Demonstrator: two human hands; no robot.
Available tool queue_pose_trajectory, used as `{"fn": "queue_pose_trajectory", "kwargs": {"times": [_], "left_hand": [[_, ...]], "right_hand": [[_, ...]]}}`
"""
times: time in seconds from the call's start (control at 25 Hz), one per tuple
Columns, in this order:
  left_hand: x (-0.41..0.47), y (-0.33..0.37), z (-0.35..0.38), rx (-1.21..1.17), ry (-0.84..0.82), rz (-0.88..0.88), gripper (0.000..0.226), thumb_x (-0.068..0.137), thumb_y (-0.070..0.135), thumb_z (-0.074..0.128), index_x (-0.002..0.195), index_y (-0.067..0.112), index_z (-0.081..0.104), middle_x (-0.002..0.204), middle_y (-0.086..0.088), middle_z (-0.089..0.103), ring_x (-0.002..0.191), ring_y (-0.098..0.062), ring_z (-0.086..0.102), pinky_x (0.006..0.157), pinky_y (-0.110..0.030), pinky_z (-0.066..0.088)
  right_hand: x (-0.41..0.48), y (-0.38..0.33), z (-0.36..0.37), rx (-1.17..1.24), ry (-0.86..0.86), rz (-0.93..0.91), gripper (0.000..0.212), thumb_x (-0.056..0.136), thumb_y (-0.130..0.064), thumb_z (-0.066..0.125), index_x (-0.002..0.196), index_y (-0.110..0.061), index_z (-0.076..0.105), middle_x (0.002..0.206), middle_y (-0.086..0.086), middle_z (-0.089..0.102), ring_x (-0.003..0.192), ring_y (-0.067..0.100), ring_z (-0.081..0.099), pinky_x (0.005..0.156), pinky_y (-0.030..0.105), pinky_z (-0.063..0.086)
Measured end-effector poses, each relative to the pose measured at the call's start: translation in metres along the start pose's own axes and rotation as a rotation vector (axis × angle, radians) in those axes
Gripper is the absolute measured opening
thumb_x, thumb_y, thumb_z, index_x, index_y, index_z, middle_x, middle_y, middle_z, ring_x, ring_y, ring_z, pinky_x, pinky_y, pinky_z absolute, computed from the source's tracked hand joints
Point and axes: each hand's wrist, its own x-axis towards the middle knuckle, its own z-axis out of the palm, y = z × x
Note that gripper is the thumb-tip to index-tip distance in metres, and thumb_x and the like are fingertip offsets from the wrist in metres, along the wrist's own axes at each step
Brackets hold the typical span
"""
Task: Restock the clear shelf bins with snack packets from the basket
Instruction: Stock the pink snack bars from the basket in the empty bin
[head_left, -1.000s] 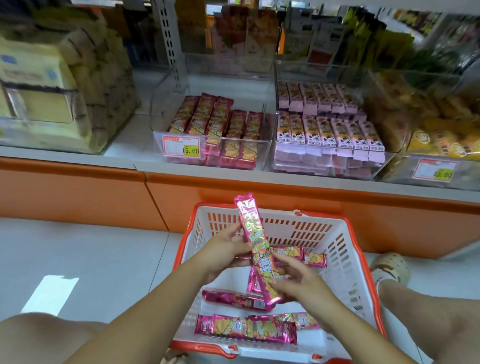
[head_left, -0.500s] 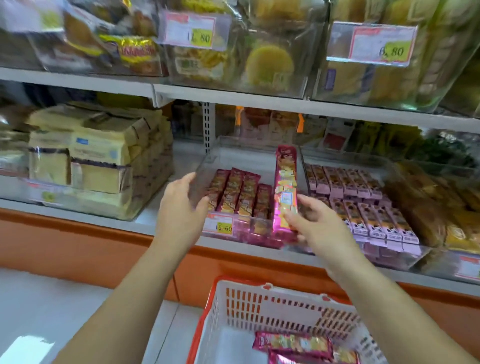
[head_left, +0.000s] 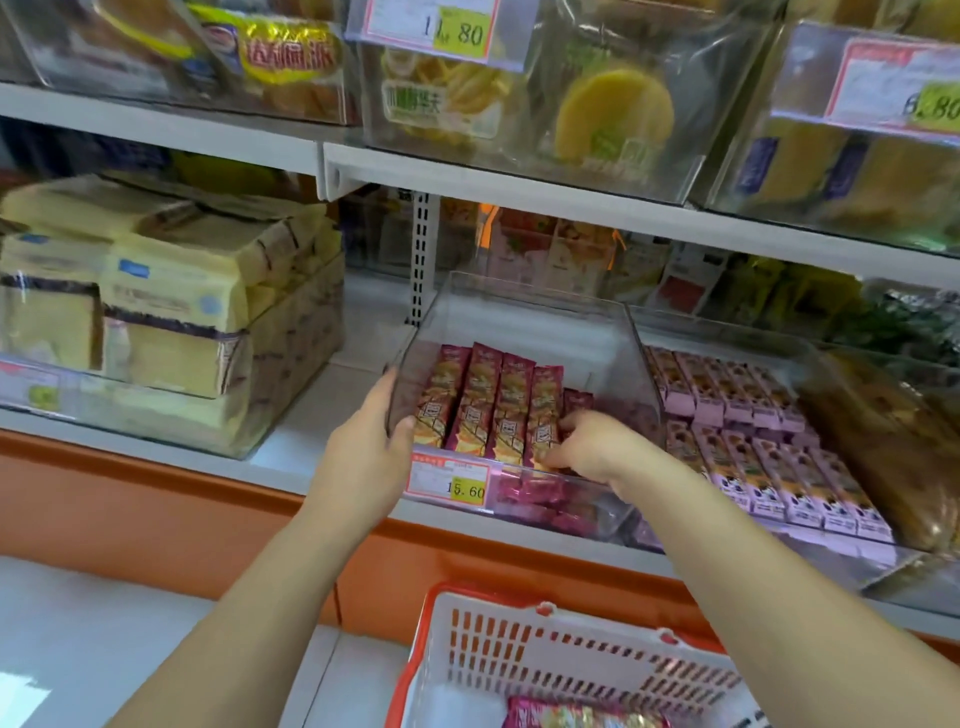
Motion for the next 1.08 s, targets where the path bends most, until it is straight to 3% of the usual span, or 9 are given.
{"fn": "queue_pose_trajectory", "kwargs": {"times": [0.28,0.4,0.48,0.56,0.68,0.76,0.84,0.96,1.08], "left_hand": [[-0.001,-0.002,0.001,-0.031,0.000,0.036,0.055,0.098,0.021,0.050,0.148,0.028,0.030,0.133,-0.004,0.056,0.122,-0.025,0.050,0.082,-0.025,0.035],[-0.013,0.002,0.000,0.121,0.193,0.230,0.058,0.094,0.015,0.057,0.147,0.014,0.033,0.142,-0.008,0.046,0.131,-0.022,0.040,0.104,-0.026,0.028],[-0.032,0.014,0.005,0.151,0.308,0.470,0.049,0.091,0.012,0.057,0.138,0.010,0.044,0.132,-0.008,0.052,0.123,-0.022,0.045,0.105,-0.027,0.029],[-0.061,0.024,0.027,0.132,0.159,0.620,0.042,0.089,0.014,0.053,0.132,0.015,0.051,0.126,-0.001,0.054,0.116,-0.017,0.049,0.100,-0.027,0.038],[-0.107,0.012,0.084,0.214,-0.299,0.581,0.040,0.092,0.023,0.049,0.132,0.029,0.050,0.133,0.010,0.048,0.120,-0.010,0.049,0.094,-0.032,0.047],[-0.130,-0.017,0.124,0.321,-0.545,0.437,0.045,0.095,0.026,0.049,0.139,0.032,0.042,0.146,0.013,0.036,0.131,-0.009,0.040,0.102,-0.034,0.043],[-0.147,-0.046,0.157,0.389,-0.705,0.290,0.049,0.098,0.028,0.049,0.145,0.030,0.035,0.153,0.009,0.028,0.136,-0.012,0.035,0.109,-0.030,0.034],[-0.165,-0.083,0.188,0.350,-0.806,0.127,0.050,0.098,0.028,0.048,0.146,0.027,0.033,0.151,0.004,0.032,0.129,-0.015,0.043,0.105,-0.028,0.036],[-0.176,-0.106,0.202,0.436,-0.906,0.060,0.050,0.098,0.029,0.049,0.145,0.028,0.033,0.152,0.004,0.031,0.126,-0.016,0.047,0.102,-0.028,0.040]], "right_hand": [[-0.013,0.003,-0.005,-0.105,0.059,-0.057,0.061,0.088,-0.033,0.067,0.139,-0.007,0.046,0.133,0.012,0.057,0.117,0.028,0.057,0.098,0.035,0.047],[-0.053,0.024,-0.002,0.226,0.360,-0.354,0.050,0.091,-0.030,0.063,0.138,-0.027,0.046,0.121,-0.003,0.061,0.100,0.010,0.061,0.086,0.027,0.052],[-0.083,0.052,-0.006,0.565,0.239,-0.444,0.026,0.093,-0.022,0.062,0.118,-0.027,0.059,0.099,-0.003,0.066,0.079,0.004,0.063,0.069,0.018,0.052],[-0.096,0.094,0.001,0.646,-0.113,-0.356,0.015,0.094,-0.019,0.060,0.108,-0.022,0.065,0.091,0.002,0.072,0.075,0.010,0.068,0.066,0.021,0.054],[-0.071,0.178,0.051,0.202,-0.404,-0.073,0.012,0.095,-0.023,0.058,0.102,-0.027,0.066,0.089,-0.006,0.072,0.077,0.013,0.068,0.067,0.024,0.051],[-0.046,0.228,0.106,0.094,-0.337,0.074,0.016,0.096,-0.016,0.052,0.103,-0.022,0.066,0.097,0.000,0.069,0.077,0.019,0.060,0.067,0.028,0.046],[-0.027,0.269,0.153,0.076,-0.201,0.143,0.030,0.095,-0.010,0.051,0.123,-0.012,0.060,0.119,0.011,0.065,0.091,0.023,0.060,0.075,0.027,0.045],[-0.014,0.308,0.199,-0.089,-0.099,0.077,0.050,0.093,-0.018,0.054,0.142,-0.018,0.043,0.144,0.011,0.045,0.125,0.029,0.048,0.103,0.035,0.042],[-0.013,0.321,0.229,-0.237,-0.131,0.040,0.066,0.088,-0.023,0.059,0.148,-0.022,0.030,0.150,0.008,0.034,0.136,0.031,0.033,0.110,0.039,0.033]]}}
